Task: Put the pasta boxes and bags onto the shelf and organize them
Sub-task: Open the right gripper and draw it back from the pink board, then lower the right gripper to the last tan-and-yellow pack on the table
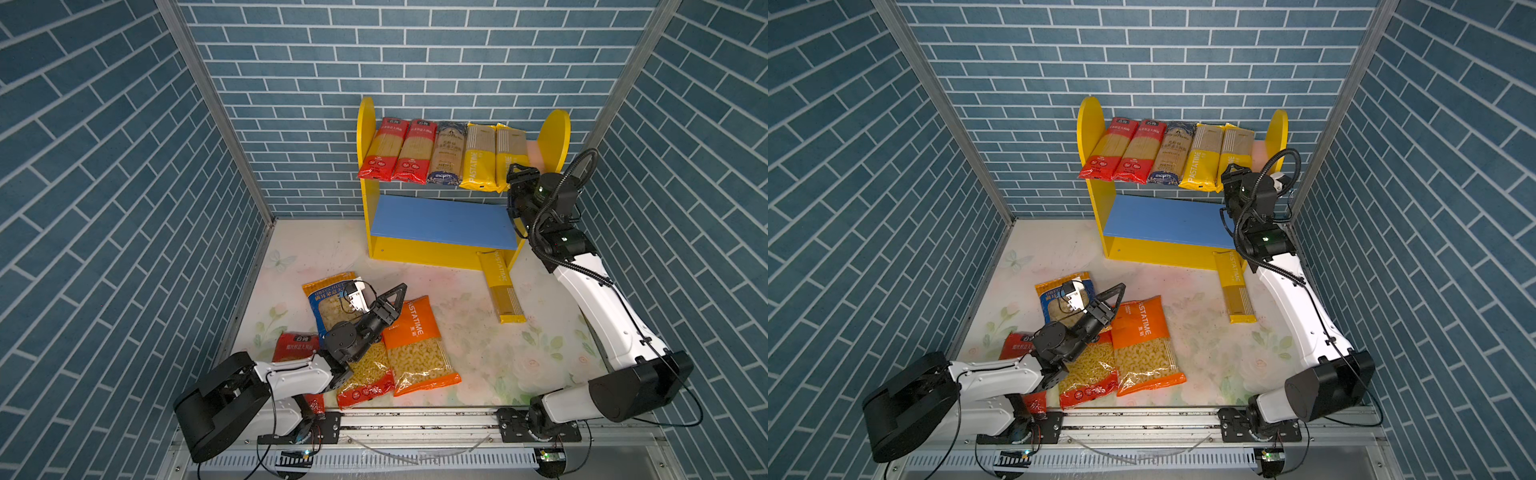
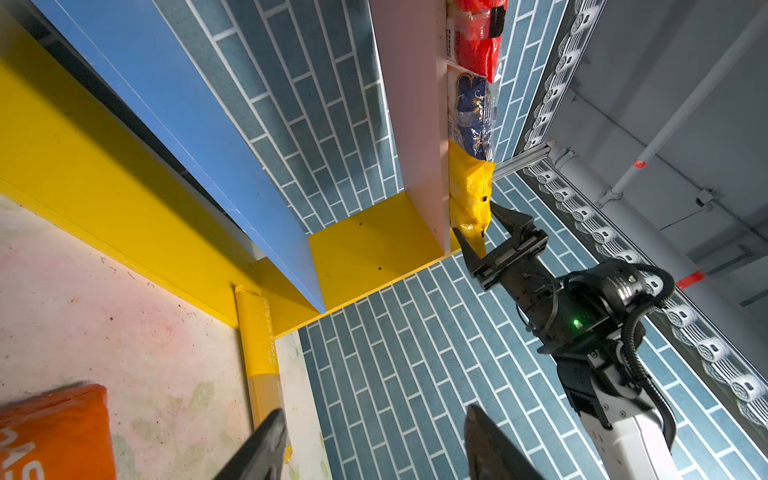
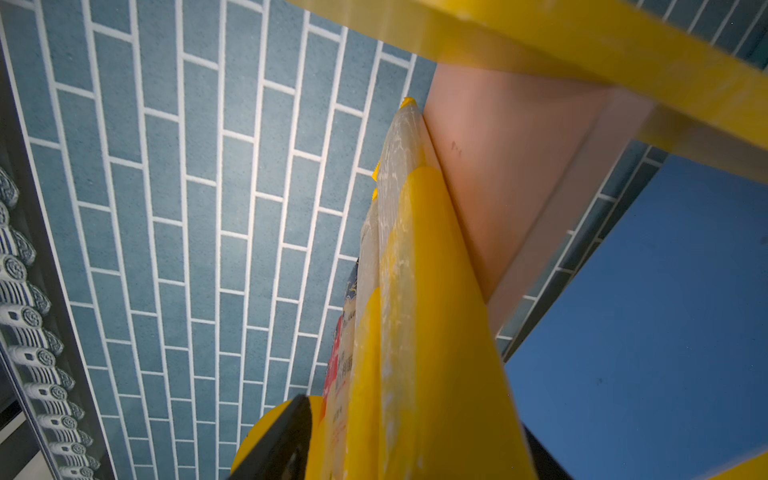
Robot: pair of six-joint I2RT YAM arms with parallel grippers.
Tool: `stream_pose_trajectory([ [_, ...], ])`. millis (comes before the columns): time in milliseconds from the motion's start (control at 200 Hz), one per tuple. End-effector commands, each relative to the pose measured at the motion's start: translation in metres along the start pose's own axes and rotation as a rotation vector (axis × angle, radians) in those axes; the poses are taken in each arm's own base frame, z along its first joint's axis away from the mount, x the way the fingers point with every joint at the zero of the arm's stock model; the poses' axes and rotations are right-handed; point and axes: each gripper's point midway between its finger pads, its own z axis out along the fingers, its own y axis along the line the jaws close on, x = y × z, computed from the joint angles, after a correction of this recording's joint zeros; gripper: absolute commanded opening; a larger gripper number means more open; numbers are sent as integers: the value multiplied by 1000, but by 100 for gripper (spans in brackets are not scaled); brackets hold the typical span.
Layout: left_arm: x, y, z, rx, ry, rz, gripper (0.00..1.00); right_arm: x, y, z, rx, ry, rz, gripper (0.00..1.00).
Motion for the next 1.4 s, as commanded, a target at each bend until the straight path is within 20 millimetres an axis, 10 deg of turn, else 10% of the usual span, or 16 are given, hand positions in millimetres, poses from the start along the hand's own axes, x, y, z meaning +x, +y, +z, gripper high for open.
stream_pose_trajectory([
  [0, 2, 1, -1, 1, 4, 3, 68, 4, 5, -19, -38, 41, 9, 66],
  [280, 13, 1, 7, 4, 41, 5, 68, 10, 2, -41, -73, 90, -51, 63],
  [550, 40, 9, 13, -126, 196, 210, 68, 24, -42, -93, -33, 190, -206, 59],
  [870, 101, 28, 32, -285, 506, 394, 69, 62, -230, -120, 385, 402, -437, 58],
  [1075, 130, 28, 36, -271, 595, 375, 69, 55, -302, -104, 539, 500, -426, 58],
  [1395, 122, 30, 27, -297, 576, 403, 70, 19, -377, -104, 745, 459, -393, 57],
])
